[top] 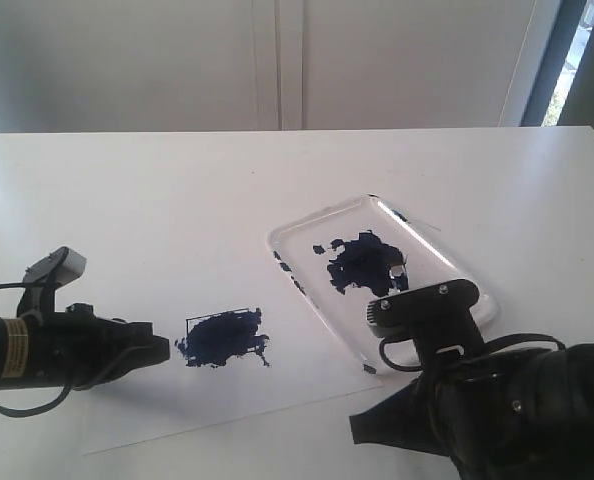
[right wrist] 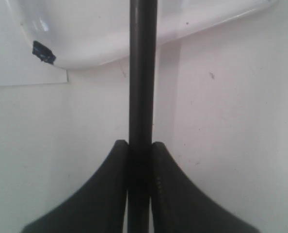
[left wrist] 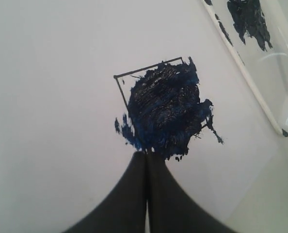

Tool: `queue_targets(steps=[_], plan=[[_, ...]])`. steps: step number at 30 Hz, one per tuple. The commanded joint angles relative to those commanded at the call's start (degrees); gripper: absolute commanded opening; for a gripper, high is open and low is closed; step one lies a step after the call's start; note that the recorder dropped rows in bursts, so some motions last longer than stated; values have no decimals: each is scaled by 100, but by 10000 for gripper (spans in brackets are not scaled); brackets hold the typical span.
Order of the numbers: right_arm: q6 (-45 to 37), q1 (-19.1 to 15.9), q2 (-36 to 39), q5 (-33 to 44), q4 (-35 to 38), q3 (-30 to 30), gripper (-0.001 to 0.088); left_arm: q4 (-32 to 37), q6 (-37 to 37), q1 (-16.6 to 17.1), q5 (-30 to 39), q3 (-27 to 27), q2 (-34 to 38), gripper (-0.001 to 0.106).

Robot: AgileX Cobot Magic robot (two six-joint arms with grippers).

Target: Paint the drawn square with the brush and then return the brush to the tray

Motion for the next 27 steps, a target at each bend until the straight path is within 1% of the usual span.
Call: queue_targets(steps=[7,9,10,12,14,19,20,21,24,27], plan=[[290,0,0,-266,-455,0,2,-150,149,0,12,0,-13,0],[371,0,0,-241,-505,0,31,-161,198,0,88,0,-118,0],[434,0,0,-227,-548,0,62,-161,203,0,157,0,-179,0],[434,0,0,-227,-594,0,136,-161,215,0,326,0,-387,0],[434,0,3,-227,-594,0,243,-161,215,0,510,0,-607,0],[434,0,3,-204,-693,0,591,-71,249,0,1010,0,-1275,0],[443,0,3,-204,-802,0,633,-54,249,0,1116,0,-1414,0],[457,0,3,-204,-898,0,642,-26,249,0,1215,0,-1548,0],[457,0,3,-191,-1015,-47,609,-26,249,0,1353,78,-1924,0],[457,12,-42,-145,-1040,-133,530,-37,249,0,1401,162,-2316,0]])
